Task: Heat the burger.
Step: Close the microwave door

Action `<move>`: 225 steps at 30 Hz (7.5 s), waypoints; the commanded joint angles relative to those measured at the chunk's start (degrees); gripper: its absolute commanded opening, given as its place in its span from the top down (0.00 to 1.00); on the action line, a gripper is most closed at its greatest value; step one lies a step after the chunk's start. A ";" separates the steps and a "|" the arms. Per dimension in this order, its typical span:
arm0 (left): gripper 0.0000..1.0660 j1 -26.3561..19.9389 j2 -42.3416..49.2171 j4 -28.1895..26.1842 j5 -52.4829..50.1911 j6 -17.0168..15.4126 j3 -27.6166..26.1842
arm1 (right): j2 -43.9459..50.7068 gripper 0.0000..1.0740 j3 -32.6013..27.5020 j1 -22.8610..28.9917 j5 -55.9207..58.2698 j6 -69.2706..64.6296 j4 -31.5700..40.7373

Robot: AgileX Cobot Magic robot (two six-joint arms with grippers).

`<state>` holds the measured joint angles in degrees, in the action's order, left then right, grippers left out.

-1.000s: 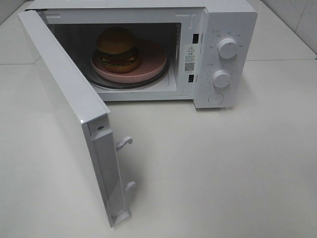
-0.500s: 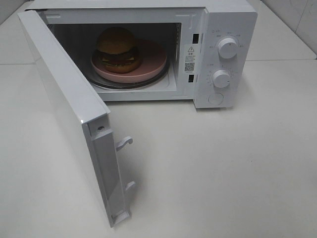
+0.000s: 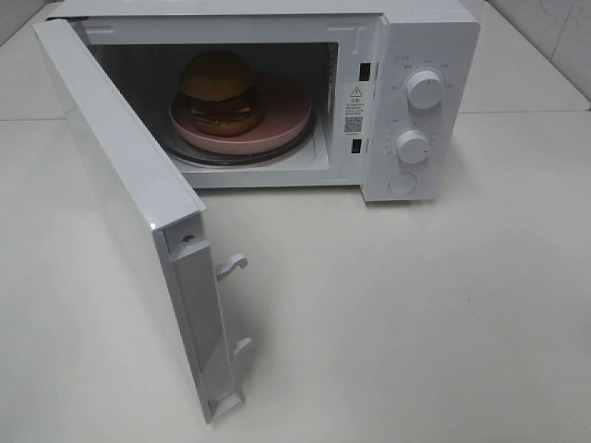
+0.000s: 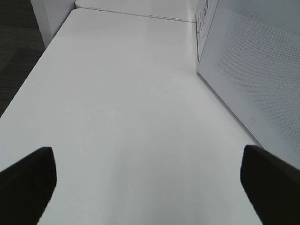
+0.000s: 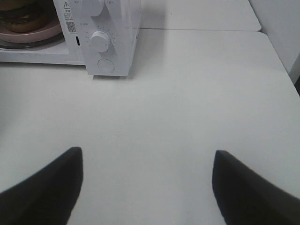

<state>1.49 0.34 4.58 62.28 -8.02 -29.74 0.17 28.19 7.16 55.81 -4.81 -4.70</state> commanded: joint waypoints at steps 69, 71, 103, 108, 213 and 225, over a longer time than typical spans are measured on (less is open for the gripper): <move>0.07 -0.23 0.63 0.29 -2.69 -0.34 -1.20 | 1.78 0.30 0.00 -0.40 -0.86 0.46 0.29; 0.10 -0.23 0.63 0.52 -5.16 -0.34 -1.89 | 1.78 0.30 0.00 -0.40 -0.86 0.46 0.29; 1.00 -0.23 -27.85 0.63 -56.15 0.11 7.28 | 1.78 0.31 0.00 -0.40 -0.86 0.40 0.29; 1.00 -0.23 -33.17 0.69 -71.51 0.11 12.72 | 1.78 0.31 0.00 -0.40 -0.86 0.40 0.29; 1.00 31.28 -105.88 -1.83 -99.64 -8.88 -21.72 | 1.78 0.31 0.00 -0.40 -0.86 0.40 0.29; 1.00 33.92 -110.64 -4.18 -94.19 -5.73 -31.17 | 1.78 0.31 0.00 -0.40 -0.86 0.40 0.23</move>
<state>35.64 -109.89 2.69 -30.25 -13.98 -58.96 0.17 28.19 7.16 55.81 -4.76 -4.64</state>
